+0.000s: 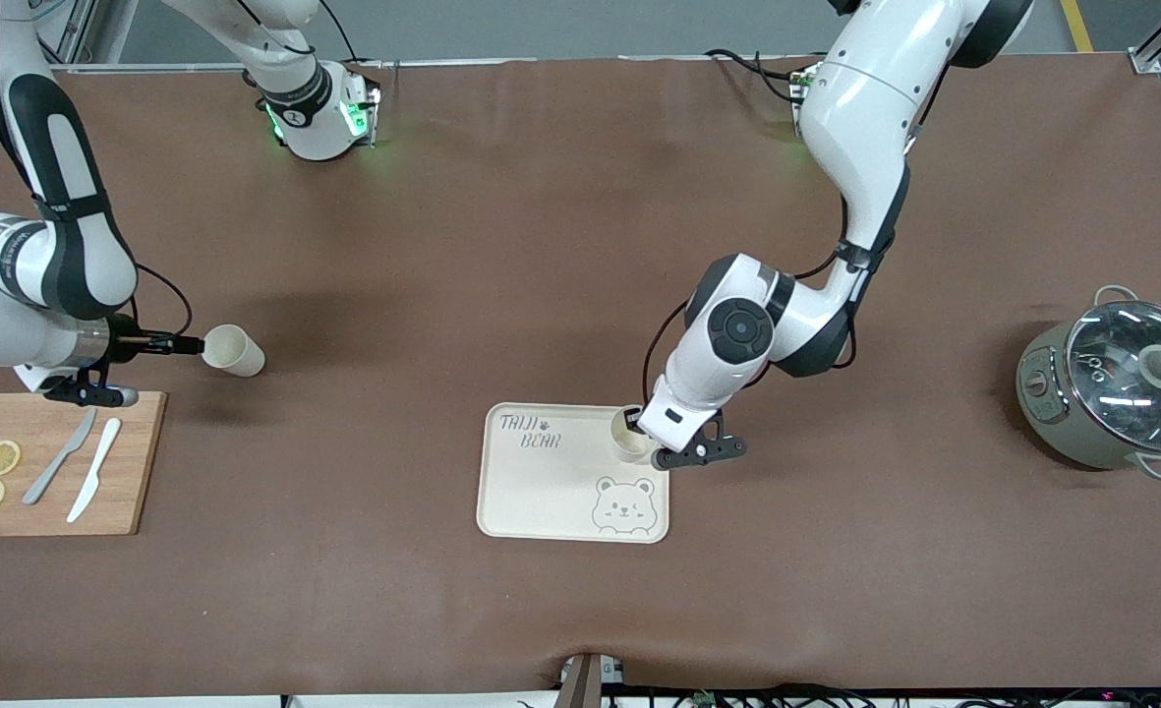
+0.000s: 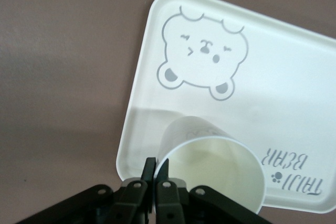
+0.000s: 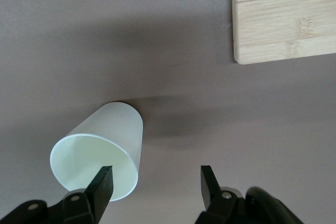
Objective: Place white IKEA cup upright on tray with both arms
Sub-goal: 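Carry the cup onto the tray with the left gripper, then open the left gripper to release the cup upright on the tray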
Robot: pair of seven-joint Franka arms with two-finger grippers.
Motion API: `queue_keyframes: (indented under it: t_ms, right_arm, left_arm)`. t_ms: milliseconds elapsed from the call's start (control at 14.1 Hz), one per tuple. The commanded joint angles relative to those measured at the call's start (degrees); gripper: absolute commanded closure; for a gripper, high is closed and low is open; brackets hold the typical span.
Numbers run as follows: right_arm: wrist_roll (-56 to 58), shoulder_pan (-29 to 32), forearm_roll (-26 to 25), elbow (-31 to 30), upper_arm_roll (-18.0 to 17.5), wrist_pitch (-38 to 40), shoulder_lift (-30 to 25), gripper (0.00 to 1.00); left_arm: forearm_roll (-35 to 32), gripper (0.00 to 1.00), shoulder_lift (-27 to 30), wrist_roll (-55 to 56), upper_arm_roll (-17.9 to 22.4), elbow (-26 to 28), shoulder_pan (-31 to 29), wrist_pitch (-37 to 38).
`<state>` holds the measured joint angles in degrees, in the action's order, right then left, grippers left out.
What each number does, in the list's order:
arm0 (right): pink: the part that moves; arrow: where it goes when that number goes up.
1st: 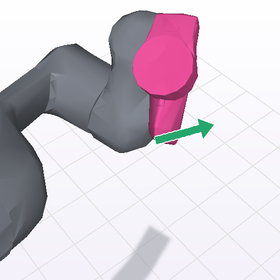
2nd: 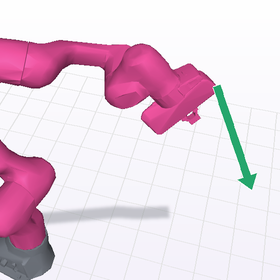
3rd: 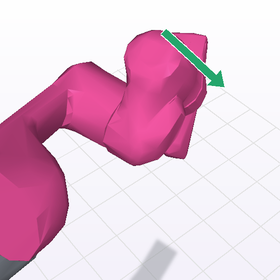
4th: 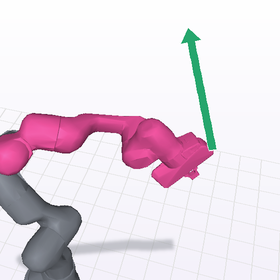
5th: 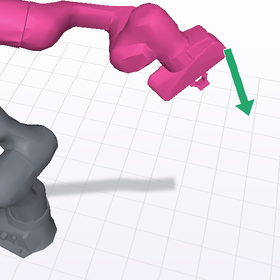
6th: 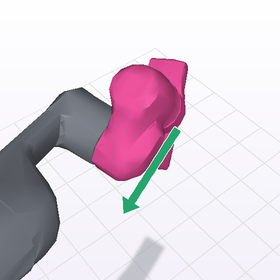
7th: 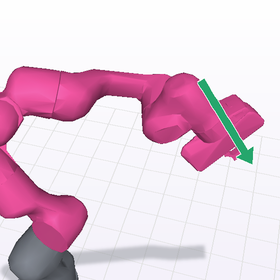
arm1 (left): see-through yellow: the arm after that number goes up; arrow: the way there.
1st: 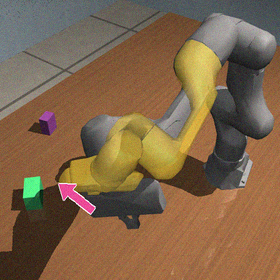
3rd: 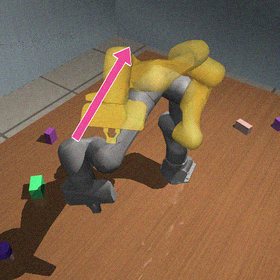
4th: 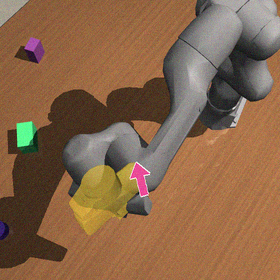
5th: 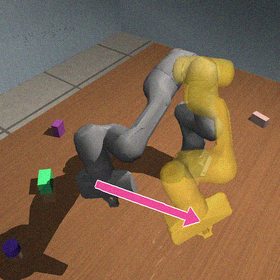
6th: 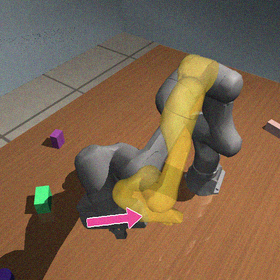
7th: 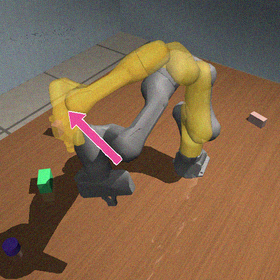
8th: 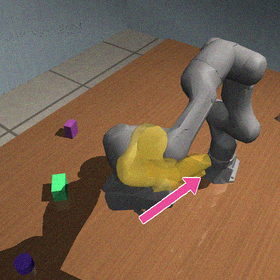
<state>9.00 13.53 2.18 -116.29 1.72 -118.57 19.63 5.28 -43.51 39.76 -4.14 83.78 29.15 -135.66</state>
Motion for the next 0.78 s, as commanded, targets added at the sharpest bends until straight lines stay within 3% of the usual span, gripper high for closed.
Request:
queue_keyframes:
  t_ms: [0, 142, 213, 284, 355, 711]
  right_arm:
    - [0.4, 0.53, 2.29, -5.78, -0.57, -5.24, -2.58, 0.33]
    - [0.4, 0.45, 3.52, -8.68, -0.66, -9.11, -2.93, 0.44]
    - [0.31, 0.36, 3.53, -9.13, -0.66, -9.83, -2.93, 0.57]
    - [0.31, 0.45, 3.88, -9.13, -0.66, -9.84, -2.84, 0.74]
    - [0.31, 0.53, 4.49, -9.05, -0.66, -9.49, -2.75, 1.0]
    - [0.05, 0.62, 7.22, -6.86, -0.66, -6.17, -3.45, 1.0]
  left_arm:
    - [-2.28, 1.0, -1.58, 2.61, 0.89, -2.13, 0.73, 1.28]
    - [-3.08, 0.95, -1.84, 2.7, 0.89, -2.13, 0.73, 1.28]
    - [-3.08, 0.8, -1.84, 2.7, 0.98, -2.13, 0.73, 1.28]
    - [-3.25, 0.51, -1.58, 2.7, 0.98, -2.13, 0.55, 1.28]
    - [-3.6, 0.01, -1.14, 2.7, 0.98, -2.22, 0.38, 1.28]
    - [-6.76, 0.0, 5.52, 1.82, 0.98, -2.22, -3.13, 5.82]
